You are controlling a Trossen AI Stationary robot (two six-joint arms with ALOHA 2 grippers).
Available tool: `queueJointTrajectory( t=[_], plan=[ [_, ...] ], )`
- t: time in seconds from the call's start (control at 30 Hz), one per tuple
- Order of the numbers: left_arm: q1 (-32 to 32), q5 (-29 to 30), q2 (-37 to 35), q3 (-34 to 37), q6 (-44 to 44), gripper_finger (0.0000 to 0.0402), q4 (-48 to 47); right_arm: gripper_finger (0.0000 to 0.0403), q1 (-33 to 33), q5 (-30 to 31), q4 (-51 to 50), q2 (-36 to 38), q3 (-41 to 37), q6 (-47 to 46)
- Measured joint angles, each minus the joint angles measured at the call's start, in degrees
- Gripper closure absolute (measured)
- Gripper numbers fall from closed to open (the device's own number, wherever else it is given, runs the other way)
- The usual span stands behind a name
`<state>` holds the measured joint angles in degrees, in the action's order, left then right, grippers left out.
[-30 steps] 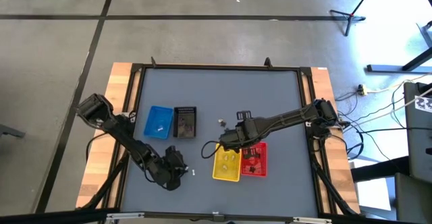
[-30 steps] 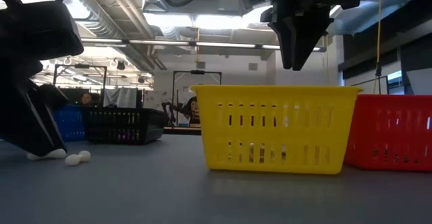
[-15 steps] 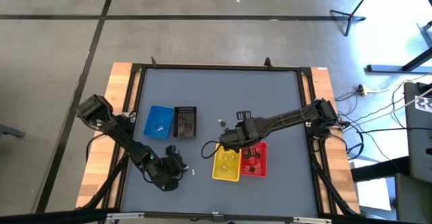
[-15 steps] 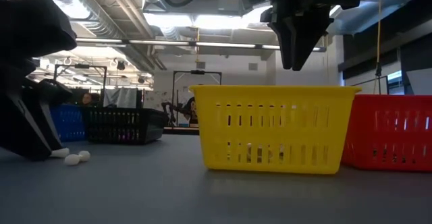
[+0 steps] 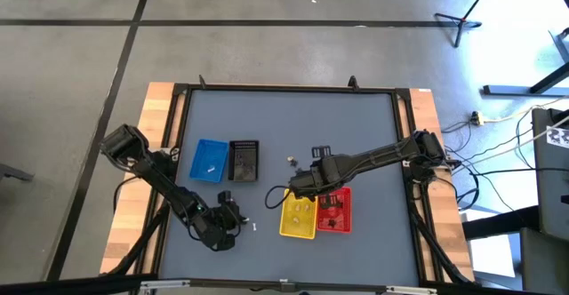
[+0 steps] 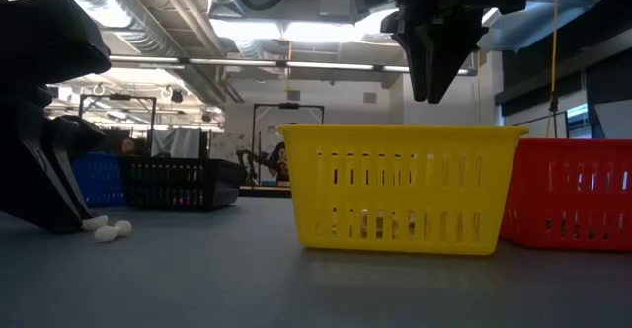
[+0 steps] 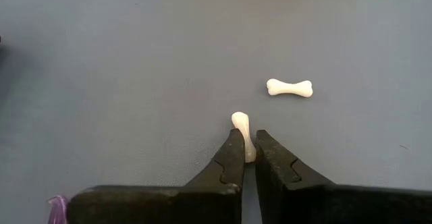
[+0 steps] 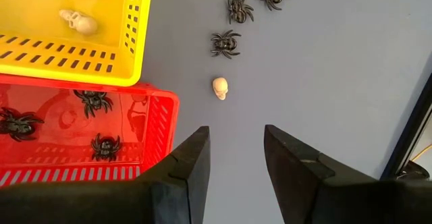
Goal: Sort Halloween decoration
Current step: Put the bone toy into the blue bin
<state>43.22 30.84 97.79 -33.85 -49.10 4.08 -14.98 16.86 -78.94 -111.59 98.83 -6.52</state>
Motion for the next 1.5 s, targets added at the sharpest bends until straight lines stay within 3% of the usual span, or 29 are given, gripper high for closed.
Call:
queueJointTrajectory(
  t=[0.43, 0.67, 1.13, 1.3, 1.5],
  plan=[
    [-0.1, -1.5, -7.3, 0.4, 0.1, 0.0401, -1.9, 0.0265, 0.0, 0.0, 0.0, 0.0, 0.0, 0.0],
    [-2.0, -0.8, -15.1, 0.2, 0.2, 0.0401, -5.1, 0.0265, 0.0, 0.0, 0.0, 0.0, 0.0, 1.0],
    [-13.1, 0.2, -46.7, 0.1, 0.2, 0.0401, -41.5, 0.0265, 0.4, 0.1, 9.3, 0.0, 0.0, 8.5],
    [-16.3, -0.2, -51.5, 0.1, -0.1, 0.0401, -53.5, 0.0265, 2.7, 0.1, 11.9, 0.0, 0.0, 8.5],
    [-18.2, -0.1, -51.1, 0.1, -1.5, 0.0394, -62.6, 0.0265, 6.1, 0.1, 20.8, 0.0, 0.0, 8.4]
  ],
)
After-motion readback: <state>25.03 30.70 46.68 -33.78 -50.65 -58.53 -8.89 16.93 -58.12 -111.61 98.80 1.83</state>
